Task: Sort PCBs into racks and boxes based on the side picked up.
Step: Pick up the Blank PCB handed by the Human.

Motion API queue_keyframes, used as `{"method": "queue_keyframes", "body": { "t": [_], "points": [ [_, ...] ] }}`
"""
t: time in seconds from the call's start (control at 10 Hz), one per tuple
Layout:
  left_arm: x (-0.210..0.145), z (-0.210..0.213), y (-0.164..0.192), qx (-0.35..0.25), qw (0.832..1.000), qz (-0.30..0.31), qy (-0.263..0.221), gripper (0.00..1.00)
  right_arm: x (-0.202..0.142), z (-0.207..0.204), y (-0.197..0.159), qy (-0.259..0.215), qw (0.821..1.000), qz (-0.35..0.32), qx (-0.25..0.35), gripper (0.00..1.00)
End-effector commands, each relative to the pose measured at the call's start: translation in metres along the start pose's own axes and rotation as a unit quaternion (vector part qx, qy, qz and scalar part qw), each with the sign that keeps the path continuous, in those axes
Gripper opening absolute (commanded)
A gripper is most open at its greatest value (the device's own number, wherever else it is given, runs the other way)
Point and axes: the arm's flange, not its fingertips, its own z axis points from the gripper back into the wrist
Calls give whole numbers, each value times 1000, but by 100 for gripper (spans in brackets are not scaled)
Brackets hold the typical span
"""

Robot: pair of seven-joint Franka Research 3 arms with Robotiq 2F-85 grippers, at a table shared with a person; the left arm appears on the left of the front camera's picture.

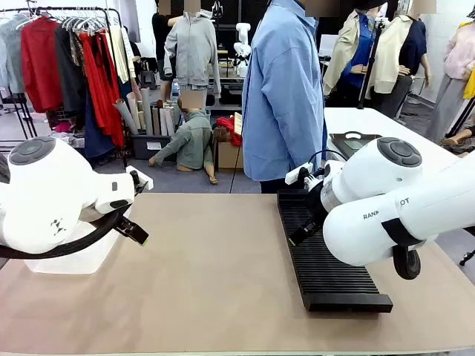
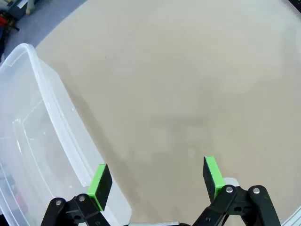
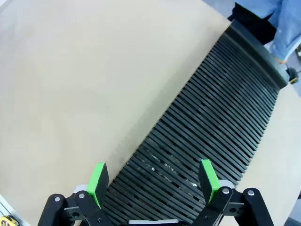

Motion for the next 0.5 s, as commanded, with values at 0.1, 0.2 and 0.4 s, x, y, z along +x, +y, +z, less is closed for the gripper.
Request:
{"method": "queue_keyframes", "body": {
  "t": [0.1,0.2,0.4],
  "points": [
    [0,0,0,0,1000,0,0,100,0,0,0,0,1000,0,0,100],
    [0,0,0,0,1000,0,0,100,0,0,0,0,1000,0,0,100],
    [0,0,0,0,1000,0,0,100,0,0,0,0,1000,0,0,100]
  ]
}}
